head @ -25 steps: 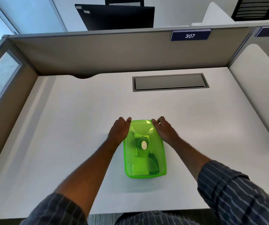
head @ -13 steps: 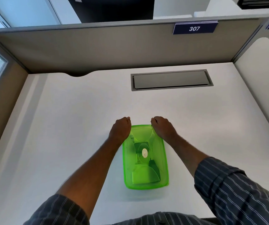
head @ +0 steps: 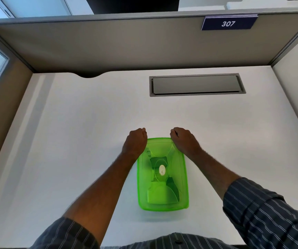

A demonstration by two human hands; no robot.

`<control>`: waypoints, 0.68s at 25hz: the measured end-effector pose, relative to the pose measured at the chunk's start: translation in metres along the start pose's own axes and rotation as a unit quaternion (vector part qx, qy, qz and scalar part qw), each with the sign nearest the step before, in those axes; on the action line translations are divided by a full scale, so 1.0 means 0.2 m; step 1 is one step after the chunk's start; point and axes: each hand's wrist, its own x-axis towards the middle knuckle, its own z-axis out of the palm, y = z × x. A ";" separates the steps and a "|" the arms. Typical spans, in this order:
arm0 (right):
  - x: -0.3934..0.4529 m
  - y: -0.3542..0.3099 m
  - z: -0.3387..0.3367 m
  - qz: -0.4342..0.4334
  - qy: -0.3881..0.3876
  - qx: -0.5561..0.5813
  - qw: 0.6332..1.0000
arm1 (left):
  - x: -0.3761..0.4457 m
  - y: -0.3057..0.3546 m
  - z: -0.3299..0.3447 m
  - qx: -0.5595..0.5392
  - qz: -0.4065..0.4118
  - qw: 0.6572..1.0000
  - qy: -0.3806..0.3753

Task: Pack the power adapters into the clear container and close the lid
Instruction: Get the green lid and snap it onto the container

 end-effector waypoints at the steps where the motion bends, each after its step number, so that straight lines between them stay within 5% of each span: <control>1: 0.00 0.00 0.01 0.001 -0.003 0.003 1.000 | 0.00 -0.01 0.00 0.001 -0.002 1.000 -0.002; 5: -0.02 -0.01 0.00 0.011 0.005 0.019 1.000 | -0.01 0.00 -0.02 0.023 0.008 0.999 -0.022; 11: -0.05 -0.03 -0.03 0.030 0.000 0.037 0.999 | -0.03 0.10 -0.04 0.089 0.175 0.977 -0.079; 17: -0.15 0.03 -0.07 0.092 -0.047 0.154 0.983 | -0.02 0.12 -0.05 0.075 0.159 0.979 -0.105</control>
